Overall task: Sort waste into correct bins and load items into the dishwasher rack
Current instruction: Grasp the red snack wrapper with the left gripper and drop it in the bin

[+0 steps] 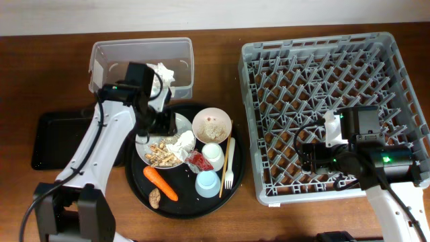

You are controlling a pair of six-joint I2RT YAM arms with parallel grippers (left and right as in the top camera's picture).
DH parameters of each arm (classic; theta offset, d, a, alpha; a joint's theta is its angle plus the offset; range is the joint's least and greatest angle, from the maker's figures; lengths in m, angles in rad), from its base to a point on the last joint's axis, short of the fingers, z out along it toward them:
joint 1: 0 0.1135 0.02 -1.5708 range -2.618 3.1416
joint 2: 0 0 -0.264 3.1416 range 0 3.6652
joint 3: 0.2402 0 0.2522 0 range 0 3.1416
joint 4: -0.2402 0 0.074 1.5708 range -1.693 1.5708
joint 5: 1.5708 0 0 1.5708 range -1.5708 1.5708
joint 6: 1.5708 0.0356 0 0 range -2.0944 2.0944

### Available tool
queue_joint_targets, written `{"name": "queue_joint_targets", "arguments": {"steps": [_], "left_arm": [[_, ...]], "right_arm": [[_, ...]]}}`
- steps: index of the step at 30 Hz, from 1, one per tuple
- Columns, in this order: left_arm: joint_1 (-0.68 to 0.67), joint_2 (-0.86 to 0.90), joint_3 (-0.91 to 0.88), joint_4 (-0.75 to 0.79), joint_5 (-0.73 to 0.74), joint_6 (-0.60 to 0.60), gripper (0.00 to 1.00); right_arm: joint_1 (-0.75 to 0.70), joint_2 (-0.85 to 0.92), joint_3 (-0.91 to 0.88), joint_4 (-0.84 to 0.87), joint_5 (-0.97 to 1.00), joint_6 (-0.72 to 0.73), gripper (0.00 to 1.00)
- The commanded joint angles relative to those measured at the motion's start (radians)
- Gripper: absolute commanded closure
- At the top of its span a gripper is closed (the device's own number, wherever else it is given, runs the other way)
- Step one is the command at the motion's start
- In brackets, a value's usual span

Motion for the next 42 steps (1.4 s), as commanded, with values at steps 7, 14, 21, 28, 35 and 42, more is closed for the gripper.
{"name": "queue_joint_targets", "arguments": {"steps": [7, 14, 21, 28, 35, 42], "left_arm": [[0.000, -0.019, -0.357, 0.351, 0.060, 0.005, 0.56], [0.001, -0.027, -0.349, 0.420, 0.060, 0.005, 0.99], [0.005, -0.137, 0.022, 0.463, -0.195, 0.005, 0.99], [0.023, 0.031, 0.024, 0.774, -0.286, 0.005, 0.28], [0.008, -0.031, -0.002, 0.053, 0.121, -0.026, 0.01], [-0.125, -0.031, -0.314, 0.233, 0.147, -0.340, 0.07]], "right_arm": [[-0.001, -0.004, 0.016, -0.007, 0.001, -0.003, 0.02], [-0.001, -0.004, 0.016, -0.009, 0.002, -0.003, 0.01], [-0.001, -0.004, 0.016, -0.009, 0.002, -0.003, 0.02], [-0.001, -0.004, 0.016, -0.015, 0.002, -0.003, 0.02], [-0.001, -0.004, 0.016, -0.013, 0.002, -0.003, 0.02], [-0.001, -0.004, 0.016, -0.017, 0.002, -0.003, 0.02]]}}
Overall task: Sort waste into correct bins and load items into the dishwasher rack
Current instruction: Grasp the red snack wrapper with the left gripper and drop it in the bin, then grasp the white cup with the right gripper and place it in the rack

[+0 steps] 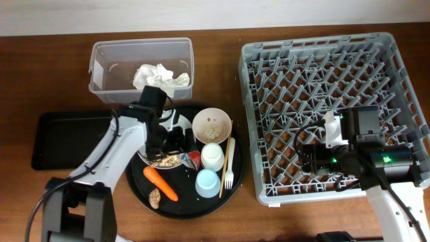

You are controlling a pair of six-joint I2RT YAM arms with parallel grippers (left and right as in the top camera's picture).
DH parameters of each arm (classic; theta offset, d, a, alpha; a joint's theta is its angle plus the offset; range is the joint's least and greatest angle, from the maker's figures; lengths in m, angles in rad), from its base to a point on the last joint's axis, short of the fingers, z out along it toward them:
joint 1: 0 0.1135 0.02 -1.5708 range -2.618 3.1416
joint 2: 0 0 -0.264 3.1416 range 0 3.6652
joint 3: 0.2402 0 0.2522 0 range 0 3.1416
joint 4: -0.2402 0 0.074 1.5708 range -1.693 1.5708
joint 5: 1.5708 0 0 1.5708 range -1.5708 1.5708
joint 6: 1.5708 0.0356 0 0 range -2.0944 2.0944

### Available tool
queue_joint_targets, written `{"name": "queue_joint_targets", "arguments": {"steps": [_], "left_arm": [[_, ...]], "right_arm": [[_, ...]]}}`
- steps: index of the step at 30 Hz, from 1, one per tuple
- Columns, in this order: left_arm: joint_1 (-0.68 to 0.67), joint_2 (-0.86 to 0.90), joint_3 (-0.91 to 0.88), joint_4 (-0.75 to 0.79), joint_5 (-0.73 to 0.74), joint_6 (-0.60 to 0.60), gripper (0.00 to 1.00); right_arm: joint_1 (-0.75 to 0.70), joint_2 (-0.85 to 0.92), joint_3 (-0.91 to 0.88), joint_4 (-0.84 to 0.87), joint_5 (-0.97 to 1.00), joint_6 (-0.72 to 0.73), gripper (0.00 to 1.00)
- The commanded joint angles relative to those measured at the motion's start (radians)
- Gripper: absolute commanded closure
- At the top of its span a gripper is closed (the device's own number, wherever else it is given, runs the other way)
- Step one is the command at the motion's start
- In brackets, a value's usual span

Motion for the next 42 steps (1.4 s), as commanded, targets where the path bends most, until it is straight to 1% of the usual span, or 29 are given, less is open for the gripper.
{"name": "queue_joint_targets", "arguments": {"steps": [1, 2, 3, 4, 7, 8, 9, 12, 14, 15, 16, 17, 19, 21, 23, 25, 26, 27, 29, 31, 32, 34, 35, 36, 37, 39, 41, 42], "left_arm": [[-0.064, -0.010, -0.067, 0.064, 0.032, -0.098, 0.09], [-0.084, -0.010, -0.068, 0.100, 0.031, -0.098, 0.18], [-0.088, -0.010, -0.069, 0.123, 0.018, -0.108, 0.25], [-0.089, -0.010, -0.069, 0.126, -0.010, -0.133, 0.27], [-0.089, -0.010, -0.069, 0.143, -0.040, -0.140, 0.40], [-0.089, -0.010, -0.069, 0.145, -0.041, -0.140, 0.41], [-0.089, -0.010, -0.074, 0.159, -0.041, -0.140, 0.48], [-0.089, -0.010, -0.114, 0.208, -0.046, -0.165, 0.51], [-0.089, -0.010, -0.114, 0.238, -0.063, -0.165, 0.72], [-0.089, -0.010, -0.114, 0.238, -0.063, -0.165, 0.79], [-0.089, -0.010, -0.114, 0.240, -0.068, -0.165, 0.87], [-0.089, -0.010, -0.114, 0.249, -0.089, -0.165, 0.99], [-0.088, -0.015, -0.093, 0.247, -0.089, -0.165, 0.99], [-0.087, -0.058, -0.027, 0.196, -0.089, -0.138, 0.99], [-0.062, -0.112, 0.091, 0.114, -0.114, -0.107, 0.99], [-0.028, -0.145, 0.210, 0.105, -0.162, -0.032, 0.99], [0.004, -0.147, 0.283, 0.128, -0.268, -0.021, 0.99], [0.024, -0.147, 0.291, 0.198, -0.314, 0.002, 0.99], [0.070, -0.114, 0.291, 0.381, -0.399, 0.024, 0.99], [0.105, -0.028, 0.291, 0.530, -0.423, 0.027, 0.99], [0.122, 0.033, 0.291, 0.592, -0.423, 0.027, 0.91], [0.137, 0.096, 0.291, 0.626, -0.423, 0.027, 0.73], [0.137, 0.100, 0.291, 0.625, -0.423, 0.032, 0.50], [0.137, 0.086, 0.295, 0.617, -0.387, 0.094, 0.40], [0.136, 0.053, 0.306, 0.549, -0.369, 0.110, 0.41], [0.113, -0.037, 0.310, 0.310, -0.361, 0.109, 0.40], [0.075, -0.080, 0.310, 0.083, -0.319, 0.109, 0.41], [0.061, -0.080, 0.310, 0.027, -0.312, 0.109, 0.39]], "right_arm": [[-0.001, -0.004, 0.013, -0.001, 0.002, -0.003, 0.02], [-0.001, -0.004, 0.013, -0.001, 0.002, -0.003, 0.01], [-0.001, -0.004, 0.013, -0.001, 0.002, -0.003, 0.02], [-0.001, -0.004, 0.013, -0.001, 0.002, -0.003, 0.02], [-0.001, -0.004, 0.013, -0.001, 0.002, -0.003, 0.02], [-0.001, -0.004, 0.013, -0.001, 0.002, -0.003, 0.02], [-0.001, -0.004, 0.013, -0.001, 0.002, -0.003, 0.02], [-0.001, -0.004, 0.013, -0.001, 0.002, -0.003, 0.02], [-0.001, -0.004, 0.013, -0.002, 0.002, -0.003, 0.02], [-0.001, -0.004, 0.013, -0.002, 0.002, -0.003, 0.02], [-0.001, -0.004, 0.013, -0.002, 0.001, -0.003, 0.02], [-0.001, -0.004, 0.013, -0.001, 0.001, -0.003, 0.02], [-0.001, -0.004, 0.013, -0.002, 0.002, -0.003, 0.02], [-0.001, -0.004, 0.013, -0.002, 0.002, -0.003, 0.02], [-0.001, -0.004, 0.013, -0.002, 0.002, -0.003, 0.02], [-0.001, -0.004, 0.013, -0.001, 0.002, -0.003, 0.01], [-0.001, -0.004, 0.013, -0.001, 0.002, -0.003, 0.02], [-0.001, -0.004, 0.013, -0.001, 0.002, -0.003, 0.02], [-0.001, -0.004, 0.013, -0.001, 0.002, -0.003, 0.02], [-0.001, -0.004, 0.013, -0.001, 0.001, -0.003, 0.02], [-0.001, -0.004, 0.013, -0.001, 0.001, -0.003, 0.02], [-0.001, -0.004, 0.013, -0.001, 0.001, -0.003, 0.02], [-0.001, -0.004, 0.013, -0.001, 0.001, -0.003, 0.02], [-0.001, -0.004, 0.013, -0.001, 0.002, -0.003, 0.02], [-0.001, -0.004, 0.013, -0.001, 0.001, -0.003, 0.02], [-0.001, -0.004, 0.013, -0.001, 0.001, -0.003, 0.02], [-0.001, -0.004, 0.013, -0.001, 0.001, -0.003, 0.01], [-0.001, -0.004, 0.013, -0.001, 0.001, -0.003, 0.01]]}}
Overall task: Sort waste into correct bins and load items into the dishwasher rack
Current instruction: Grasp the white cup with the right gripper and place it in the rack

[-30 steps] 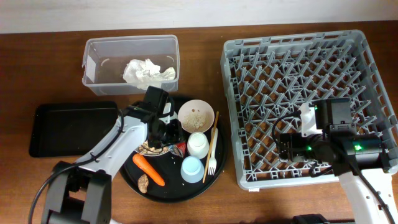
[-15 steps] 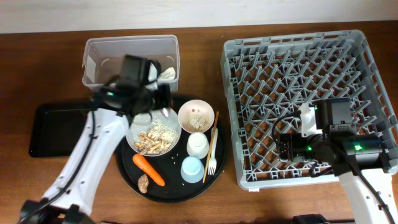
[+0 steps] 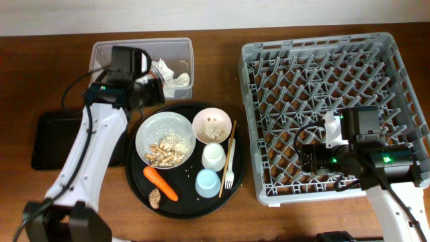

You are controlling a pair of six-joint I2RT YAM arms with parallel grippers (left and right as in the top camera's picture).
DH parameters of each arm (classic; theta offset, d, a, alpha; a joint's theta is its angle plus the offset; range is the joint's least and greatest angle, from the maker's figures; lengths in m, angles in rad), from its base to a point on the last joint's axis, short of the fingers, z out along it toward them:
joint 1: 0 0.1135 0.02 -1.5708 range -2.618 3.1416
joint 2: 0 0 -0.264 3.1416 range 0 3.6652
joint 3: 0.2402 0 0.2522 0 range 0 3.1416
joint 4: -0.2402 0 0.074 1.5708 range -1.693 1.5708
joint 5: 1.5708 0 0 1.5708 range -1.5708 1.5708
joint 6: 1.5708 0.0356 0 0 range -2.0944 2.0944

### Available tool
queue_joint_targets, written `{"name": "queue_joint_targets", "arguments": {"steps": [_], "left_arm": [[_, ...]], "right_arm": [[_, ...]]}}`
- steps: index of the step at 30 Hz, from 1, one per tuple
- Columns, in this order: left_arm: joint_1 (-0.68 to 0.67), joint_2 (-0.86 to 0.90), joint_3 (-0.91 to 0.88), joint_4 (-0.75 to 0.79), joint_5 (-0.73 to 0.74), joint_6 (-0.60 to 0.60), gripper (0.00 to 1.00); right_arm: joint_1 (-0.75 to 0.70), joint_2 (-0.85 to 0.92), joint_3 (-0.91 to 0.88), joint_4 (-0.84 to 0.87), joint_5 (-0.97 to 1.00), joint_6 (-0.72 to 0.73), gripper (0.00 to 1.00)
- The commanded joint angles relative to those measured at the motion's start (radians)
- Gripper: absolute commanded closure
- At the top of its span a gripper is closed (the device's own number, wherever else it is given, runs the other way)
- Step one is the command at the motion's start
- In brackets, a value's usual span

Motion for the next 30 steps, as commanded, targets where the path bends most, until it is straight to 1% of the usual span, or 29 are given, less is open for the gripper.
{"name": "queue_joint_targets", "arguments": {"steps": [1, 3, 4, 5, 6, 8, 9, 11, 12, 13, 14, 18, 20, 25, 26, 27, 30], "left_arm": [[-0.060, -0.041, 0.002, -0.185, 0.047, 0.019, 0.33], [-0.079, -0.041, 0.002, -0.292, 0.045, 0.019, 0.28], [-0.076, -0.041, 0.002, -0.333, 0.029, 0.019, 0.27], [-0.069, -0.041, 0.002, -0.365, 0.007, 0.003, 0.26], [-0.042, -0.041, 0.002, -0.398, 0.006, -0.019, 0.24], [0.010, -0.041, 0.000, -0.435, -0.001, -0.019, 0.18], [0.054, -0.041, 0.000, -0.454, -0.002, -0.019, 0.16], [0.169, -0.041, 0.000, -0.485, -0.001, -0.064, 0.13], [0.212, -0.041, 0.000, -0.486, 0.008, -0.076, 0.06], [0.230, -0.041, 0.000, -0.486, 0.010, -0.076, 0.05], [0.232, -0.041, 0.000, -0.483, 0.010, -0.076, 0.05], [0.232, -0.041, -0.002, -0.472, 0.006, -0.076, 0.05], [0.231, -0.041, -0.002, -0.475, 0.006, -0.076, 0.05], [0.232, -0.041, -0.002, -0.467, 0.006, -0.076, 0.05], [0.231, -0.041, -0.002, -0.467, 0.006, -0.076, 0.05], [0.231, -0.041, -0.002, -0.467, 0.006, -0.076, 0.05], [0.232, -0.041, -0.002, -0.467, 0.006, -0.076, 0.05]], "right_arm": [[-0.001, -0.003, 0.012, -0.005, -0.006, -0.002, 0.01], [-0.001, -0.003, 0.012, -0.010, -0.029, -0.002, 0.02], [0.000, -0.003, 0.012, -0.012, -0.086, -0.003, 0.02], [0.000, -0.003, 0.012, -0.013, -0.142, -0.003, 0.02], [0.009, -0.003, 0.012, -0.017, -0.158, -0.003, 0.00], [0.098, 0.003, 0.037, -0.016, -0.157, -0.003, 0.03], [0.181, 0.026, 0.087, -0.016, -0.156, -0.002, 0.03], [0.363, 0.147, 0.236, -0.014, -0.069, 0.043, 0.00], [0.427, 0.224, 0.300, -0.014, -0.043, 0.045, 0.02], [0.477, 0.302, 0.356, -0.008, -0.037, 0.054, 0.02], [0.535, 0.404, 0.413, 0.020, 0.011, 0.117, 0.02], [0.660, 0.621, 0.426, 0.210, 0.026, 0.275, 0.02], [0.694, 0.713, 0.426, 0.237, 0.043, 0.320, 0.02], [0.727, 0.810, 0.422, 0.243, 0.062, 0.349, 0.01], [0.727, 0.830, 0.414, 0.240, 0.062, 0.385, 0.01], [0.727, 0.842, 0.400, 0.251, 0.062, 0.385, 0.02], [0.727, 0.849, 0.389, 0.264, 0.066, 0.385, 0.08]]}}
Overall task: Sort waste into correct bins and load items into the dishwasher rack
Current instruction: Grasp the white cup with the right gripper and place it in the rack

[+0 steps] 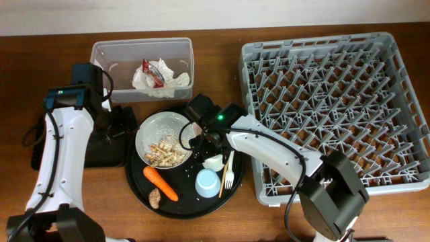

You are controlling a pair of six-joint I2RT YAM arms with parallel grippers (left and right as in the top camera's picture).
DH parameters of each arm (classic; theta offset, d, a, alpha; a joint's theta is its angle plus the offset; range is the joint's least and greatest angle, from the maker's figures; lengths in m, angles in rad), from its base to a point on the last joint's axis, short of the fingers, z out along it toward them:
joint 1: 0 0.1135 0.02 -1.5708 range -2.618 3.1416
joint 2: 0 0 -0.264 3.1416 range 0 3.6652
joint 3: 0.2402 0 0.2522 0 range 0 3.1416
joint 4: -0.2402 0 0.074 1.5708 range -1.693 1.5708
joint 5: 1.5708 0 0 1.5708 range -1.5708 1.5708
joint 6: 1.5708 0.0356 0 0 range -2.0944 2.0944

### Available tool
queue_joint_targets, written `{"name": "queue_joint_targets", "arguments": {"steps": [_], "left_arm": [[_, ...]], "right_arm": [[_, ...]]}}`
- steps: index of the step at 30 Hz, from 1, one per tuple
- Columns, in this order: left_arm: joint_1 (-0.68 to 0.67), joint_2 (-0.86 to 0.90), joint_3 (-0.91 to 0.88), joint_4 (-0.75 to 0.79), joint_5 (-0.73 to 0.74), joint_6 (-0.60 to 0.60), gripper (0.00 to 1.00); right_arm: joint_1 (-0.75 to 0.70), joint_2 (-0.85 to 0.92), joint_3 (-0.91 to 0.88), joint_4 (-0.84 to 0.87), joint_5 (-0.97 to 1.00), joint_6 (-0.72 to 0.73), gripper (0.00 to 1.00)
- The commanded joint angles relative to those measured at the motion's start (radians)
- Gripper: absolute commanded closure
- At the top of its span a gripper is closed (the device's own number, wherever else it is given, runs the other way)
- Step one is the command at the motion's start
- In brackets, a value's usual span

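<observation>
The clear bin (101,67) at the back left holds crumpled tissues (176,81) and a red wrapper (152,70). On the round black tray (134,181) sit a white plate of food scraps (161,140), a carrot (160,183), a small brown scrap (155,197), a white cup (213,162), a blue cup (207,182), a fork (228,177) and a chopstick (231,156). My right gripper (197,138) reaches over the tray and covers the spot of the pink bowl; its jaws are hidden. My left gripper (124,121) hangs empty at the black flat tray's right end.
The grey dishwasher rack (336,47) fills the right side and holds nothing. The black flat tray (60,144) lies at the far left. My right arm (275,151) crosses from the rack's front left corner to the round tray.
The red wrapper now lies in the clear bin and my left gripper has drawn back to the left. My right arm has moved from over the rack to the pink bowl on the round tray.
First my left gripper was at the plate, where a tissue and a red wrapper lay. Then it was down on them. Later the plate held only scraps and the gripper was at the bin. Now the wrapper rests in the bin and my right arm is at the tray.
</observation>
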Motion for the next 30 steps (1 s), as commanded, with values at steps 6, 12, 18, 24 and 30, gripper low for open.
{"name": "queue_joint_targets", "arguments": {"steps": [6, 12, 18, 24, 30], "left_arm": [[-0.001, -0.004, -0.003, 0.002, 0.001, -0.013, 0.05], [-0.001, -0.004, -0.003, 0.002, 0.000, -0.013, 0.05], [-0.001, -0.004, -0.003, 0.002, 0.000, -0.013, 0.05], [-0.001, -0.004, -0.003, 0.002, 0.000, -0.013, 0.05], [-0.001, -0.004, -0.003, 0.002, 0.000, -0.013, 0.05]], "right_arm": [[0.008, 0.011, -0.070, 0.031, 0.017, 0.013, 0.21], [0.008, 0.004, -0.021, -0.007, 0.017, 0.012, 0.44], [-0.084, -0.131, 0.344, -0.291, 0.166, 0.010, 0.44], [-0.606, -0.285, 0.347, -0.434, 0.171, 0.008, 0.45], [-1.199, -0.285, 0.297, -0.476, 0.171, -0.068, 0.46]]}}
